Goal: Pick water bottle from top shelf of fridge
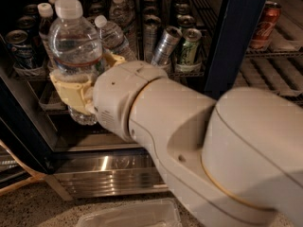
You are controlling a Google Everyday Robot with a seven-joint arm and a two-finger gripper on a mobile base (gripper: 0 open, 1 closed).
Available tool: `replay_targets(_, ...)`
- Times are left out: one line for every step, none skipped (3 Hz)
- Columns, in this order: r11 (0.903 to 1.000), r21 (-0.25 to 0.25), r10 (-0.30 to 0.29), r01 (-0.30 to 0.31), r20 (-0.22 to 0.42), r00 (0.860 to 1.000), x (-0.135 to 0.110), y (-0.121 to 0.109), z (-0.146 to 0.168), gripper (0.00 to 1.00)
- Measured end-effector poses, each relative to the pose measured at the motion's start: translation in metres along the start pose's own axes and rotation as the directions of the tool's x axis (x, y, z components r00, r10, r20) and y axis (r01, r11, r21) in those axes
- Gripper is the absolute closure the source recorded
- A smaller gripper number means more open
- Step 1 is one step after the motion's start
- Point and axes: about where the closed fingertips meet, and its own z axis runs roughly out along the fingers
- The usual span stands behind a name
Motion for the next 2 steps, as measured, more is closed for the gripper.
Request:
replay_targets(0.9980, 0.025, 0.058, -0.059, 0.029, 0.998, -0.0072, -0.0033, -0.0040, 1.00)
replay_targets(0.9980, 0.025, 0.058, -0.059, 0.029, 0.998, -0.0072, -0.0033, -0.0040, 1.00)
